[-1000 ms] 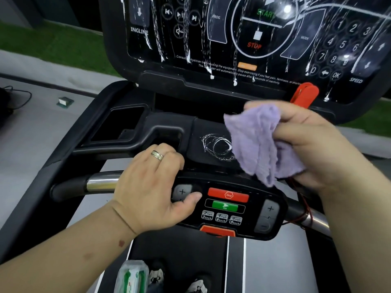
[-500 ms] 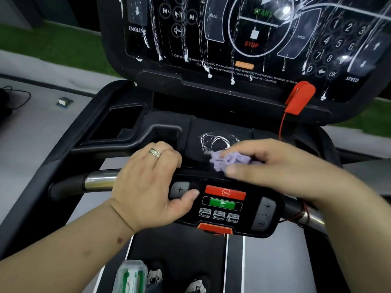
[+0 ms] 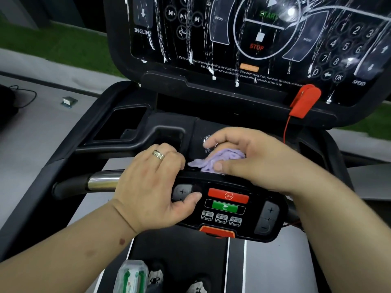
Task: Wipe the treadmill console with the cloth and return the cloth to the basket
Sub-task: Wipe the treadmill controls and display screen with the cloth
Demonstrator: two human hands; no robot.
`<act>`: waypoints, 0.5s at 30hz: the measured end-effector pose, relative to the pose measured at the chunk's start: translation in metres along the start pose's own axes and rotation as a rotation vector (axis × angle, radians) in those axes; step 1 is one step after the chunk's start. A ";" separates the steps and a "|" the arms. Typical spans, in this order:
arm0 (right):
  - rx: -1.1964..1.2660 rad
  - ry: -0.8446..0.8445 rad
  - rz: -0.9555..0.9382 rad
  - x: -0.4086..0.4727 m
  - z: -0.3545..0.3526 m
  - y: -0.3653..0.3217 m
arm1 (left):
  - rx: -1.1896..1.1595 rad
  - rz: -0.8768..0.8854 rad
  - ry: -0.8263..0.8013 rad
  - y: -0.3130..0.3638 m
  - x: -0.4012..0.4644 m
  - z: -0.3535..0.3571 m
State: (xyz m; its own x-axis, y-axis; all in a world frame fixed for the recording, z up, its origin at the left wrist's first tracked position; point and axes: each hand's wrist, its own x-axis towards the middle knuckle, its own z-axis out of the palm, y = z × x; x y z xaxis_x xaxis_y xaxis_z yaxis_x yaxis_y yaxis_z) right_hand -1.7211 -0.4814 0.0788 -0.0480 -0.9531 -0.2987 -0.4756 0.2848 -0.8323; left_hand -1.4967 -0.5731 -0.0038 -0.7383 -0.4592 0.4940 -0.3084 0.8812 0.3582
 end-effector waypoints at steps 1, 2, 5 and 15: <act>-0.023 -0.012 0.002 0.001 0.000 -0.001 | 0.008 -0.004 0.002 0.000 0.000 0.000; -0.045 -0.037 0.025 0.000 -0.005 -0.001 | 0.013 -0.008 0.003 0.000 0.000 0.000; -0.049 -0.099 0.144 -0.014 -0.031 0.008 | 0.007 -0.009 0.005 0.000 0.000 0.000; -0.067 -0.054 0.082 0.003 -0.006 -0.006 | -0.009 -0.001 0.020 0.000 -0.001 0.001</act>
State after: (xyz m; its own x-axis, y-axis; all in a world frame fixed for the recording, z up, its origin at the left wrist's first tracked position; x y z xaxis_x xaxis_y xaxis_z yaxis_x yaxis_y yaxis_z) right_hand -1.7239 -0.4868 0.0852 -0.0420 -0.9196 -0.3907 -0.5299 0.3520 -0.7715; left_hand -1.4968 -0.5727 -0.0052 -0.7259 -0.4622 0.5094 -0.3035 0.8798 0.3659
